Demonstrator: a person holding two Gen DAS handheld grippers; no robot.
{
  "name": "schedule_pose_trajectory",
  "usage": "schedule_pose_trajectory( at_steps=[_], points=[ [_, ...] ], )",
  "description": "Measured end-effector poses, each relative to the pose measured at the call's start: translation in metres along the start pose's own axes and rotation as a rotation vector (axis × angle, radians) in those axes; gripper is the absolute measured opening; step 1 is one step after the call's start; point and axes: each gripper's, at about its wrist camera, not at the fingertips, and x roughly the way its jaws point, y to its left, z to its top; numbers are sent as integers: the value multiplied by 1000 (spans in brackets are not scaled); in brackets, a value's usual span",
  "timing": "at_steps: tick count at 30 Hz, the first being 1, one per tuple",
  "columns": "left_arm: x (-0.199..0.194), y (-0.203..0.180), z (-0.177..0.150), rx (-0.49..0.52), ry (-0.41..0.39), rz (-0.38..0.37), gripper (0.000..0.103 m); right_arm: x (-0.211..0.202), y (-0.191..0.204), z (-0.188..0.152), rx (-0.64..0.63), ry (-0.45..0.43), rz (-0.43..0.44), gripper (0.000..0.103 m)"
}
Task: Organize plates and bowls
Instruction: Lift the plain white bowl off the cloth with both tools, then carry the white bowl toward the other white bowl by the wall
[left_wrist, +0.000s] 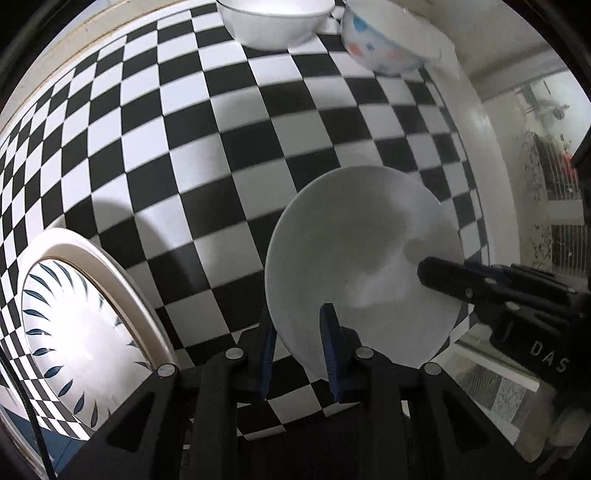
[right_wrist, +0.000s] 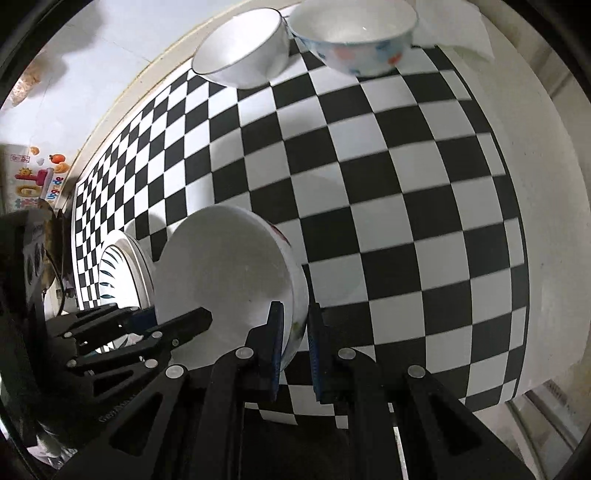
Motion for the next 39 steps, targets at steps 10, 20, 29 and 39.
schedule_pose_trajectory(
  at_steps=[10, 20, 29, 39],
  points=[
    [30, -9, 2, -2, 66, 6, 21, 18, -8, -4, 17, 37, -9, 14],
    [-42, 14, 10, -69, -24, -19, 23, -26, -27, 26, 84, 21, 76, 15],
    [-71, 66, 127, -259, -154, -106, 26, -92, 21, 167, -137, -163, 40, 47],
    [-17, 86, 201, -440, -97, -231, 28, -16, 61, 303, -264, -1, -107, 47]
  ],
)
